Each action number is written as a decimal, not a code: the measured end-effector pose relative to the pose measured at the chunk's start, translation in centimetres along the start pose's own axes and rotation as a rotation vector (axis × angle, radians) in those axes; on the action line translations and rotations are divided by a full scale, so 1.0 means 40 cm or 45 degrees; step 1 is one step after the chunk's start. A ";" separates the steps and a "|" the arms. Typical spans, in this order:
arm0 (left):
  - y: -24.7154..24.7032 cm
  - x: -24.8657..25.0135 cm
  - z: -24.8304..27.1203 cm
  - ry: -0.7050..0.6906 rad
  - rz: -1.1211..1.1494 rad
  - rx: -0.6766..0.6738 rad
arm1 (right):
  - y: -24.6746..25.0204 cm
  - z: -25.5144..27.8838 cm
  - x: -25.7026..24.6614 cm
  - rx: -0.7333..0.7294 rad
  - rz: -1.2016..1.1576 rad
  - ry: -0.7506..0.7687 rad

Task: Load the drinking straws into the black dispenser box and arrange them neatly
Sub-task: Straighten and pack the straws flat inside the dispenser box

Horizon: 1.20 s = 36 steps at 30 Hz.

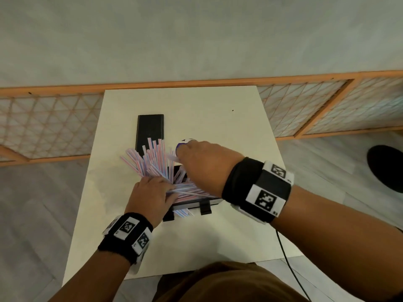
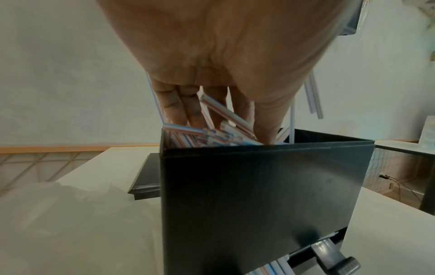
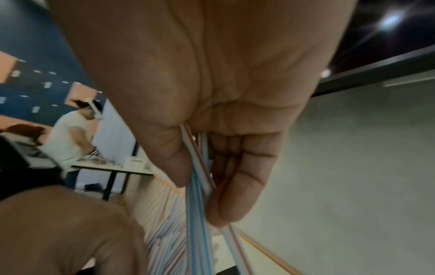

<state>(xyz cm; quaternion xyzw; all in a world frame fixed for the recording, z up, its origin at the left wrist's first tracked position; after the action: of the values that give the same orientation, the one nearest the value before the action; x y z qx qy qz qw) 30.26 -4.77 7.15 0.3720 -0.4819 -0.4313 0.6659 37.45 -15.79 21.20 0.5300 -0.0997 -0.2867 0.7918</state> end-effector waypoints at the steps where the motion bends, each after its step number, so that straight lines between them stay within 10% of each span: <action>1: 0.006 0.001 0.002 -0.004 0.007 0.009 | -0.007 -0.004 -0.021 -0.055 0.035 0.016; 13: 0.055 -0.029 0.062 0.140 0.802 -0.014 | -0.159 -0.154 -0.114 -0.591 0.276 0.059; 24: 0.034 -0.098 0.095 0.278 0.730 0.053 | -0.215 -0.209 -0.058 -0.333 -0.279 0.117; 36: 0.028 -0.089 0.099 0.297 0.733 0.052 | -0.279 -0.168 0.057 -0.393 -0.251 -0.062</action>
<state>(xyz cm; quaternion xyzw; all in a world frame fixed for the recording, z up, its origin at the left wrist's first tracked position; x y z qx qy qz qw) 26.09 -1.36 8.04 0.2806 -0.4964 -0.1696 0.8038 38.52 -14.88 8.05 0.4023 -0.0212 -0.3875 0.8292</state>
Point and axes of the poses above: each hand's wrist, its own z-axis away from the middle knuckle, its own y-axis out of the back of the hand, x = y × z, the point moved 7 cm from there along -z, towards the middle knuckle, and after that the axes turned 11 degrees about -x, right-handed, at the moved point
